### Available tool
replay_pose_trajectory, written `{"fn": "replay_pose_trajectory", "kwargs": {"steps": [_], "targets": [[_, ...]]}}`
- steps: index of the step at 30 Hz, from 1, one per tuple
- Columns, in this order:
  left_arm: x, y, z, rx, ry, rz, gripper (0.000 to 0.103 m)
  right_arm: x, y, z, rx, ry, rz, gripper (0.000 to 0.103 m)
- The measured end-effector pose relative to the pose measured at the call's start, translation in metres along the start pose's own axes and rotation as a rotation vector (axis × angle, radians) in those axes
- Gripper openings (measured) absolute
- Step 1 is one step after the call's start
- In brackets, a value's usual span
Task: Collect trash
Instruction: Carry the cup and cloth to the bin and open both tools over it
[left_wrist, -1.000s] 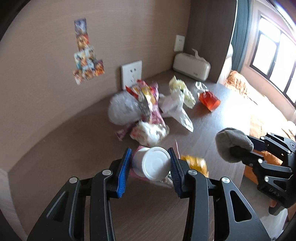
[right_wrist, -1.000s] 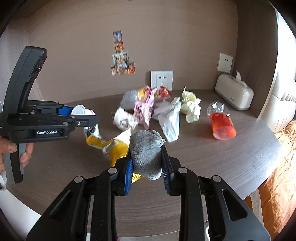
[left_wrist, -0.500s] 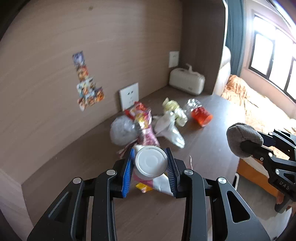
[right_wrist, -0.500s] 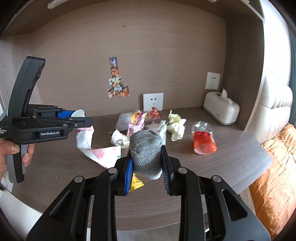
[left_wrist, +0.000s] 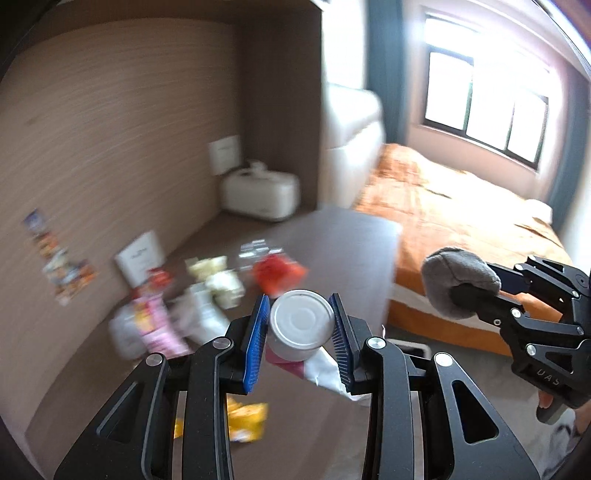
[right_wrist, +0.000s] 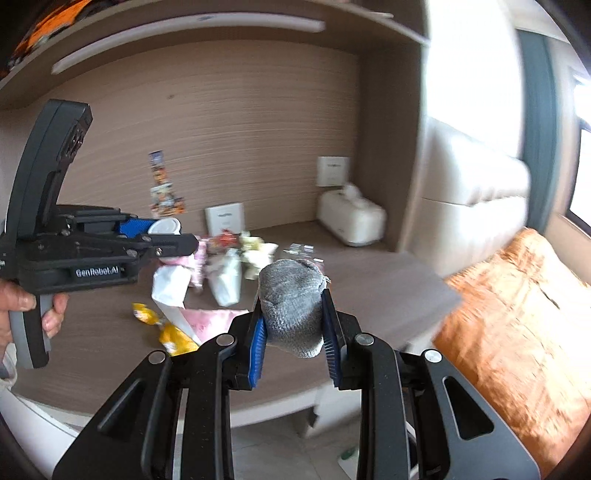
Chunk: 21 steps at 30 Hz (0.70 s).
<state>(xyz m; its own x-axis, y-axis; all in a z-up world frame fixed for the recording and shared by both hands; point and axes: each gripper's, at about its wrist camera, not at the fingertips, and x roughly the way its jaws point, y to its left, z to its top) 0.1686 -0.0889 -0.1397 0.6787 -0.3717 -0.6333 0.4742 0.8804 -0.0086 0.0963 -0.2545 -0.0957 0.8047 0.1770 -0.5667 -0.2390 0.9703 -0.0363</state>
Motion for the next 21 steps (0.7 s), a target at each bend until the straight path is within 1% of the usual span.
{"fn": "replay_pose_trajectory", "kwargs": {"steps": [4, 6, 10, 12, 15, 16, 18, 21], "targets": [[0.032, -0.049, 0.011, 0.050, 0.019, -0.095, 0.033, -0.015, -0.040, -0.015, 0.058, 0.015, -0.076, 0.029], [0.052, -0.075, 0.014, 0.074, 0.040, -0.152, 0.033, -0.021, -0.063, -0.025, 0.091, 0.029, -0.121, 0.029], [0.093, -0.122, 0.015, 0.114, 0.082, -0.231, 0.033, -0.026, -0.106, -0.047, 0.154, 0.060, -0.186, 0.029], [0.120, -0.147, 0.014, 0.133, 0.111, -0.269, 0.033, -0.021, -0.133, -0.062, 0.193, 0.087, -0.215, 0.029], [0.153, -0.175, 0.010, 0.152, 0.143, -0.308, 0.033, -0.006, -0.169, -0.084, 0.264, 0.129, -0.218, 0.029], [0.169, -0.187, 0.007, 0.158, 0.160, -0.324, 0.033, -0.001, -0.179, -0.091, 0.278, 0.140, -0.219, 0.029], [0.189, -0.204, 0.000, 0.175, 0.184, -0.339, 0.033, 0.013, -0.199, -0.109, 0.304, 0.171, -0.227, 0.029], [0.228, -0.229, -0.015, 0.205, 0.230, -0.367, 0.033, 0.032, -0.220, -0.131, 0.330, 0.207, -0.234, 0.029]]}}
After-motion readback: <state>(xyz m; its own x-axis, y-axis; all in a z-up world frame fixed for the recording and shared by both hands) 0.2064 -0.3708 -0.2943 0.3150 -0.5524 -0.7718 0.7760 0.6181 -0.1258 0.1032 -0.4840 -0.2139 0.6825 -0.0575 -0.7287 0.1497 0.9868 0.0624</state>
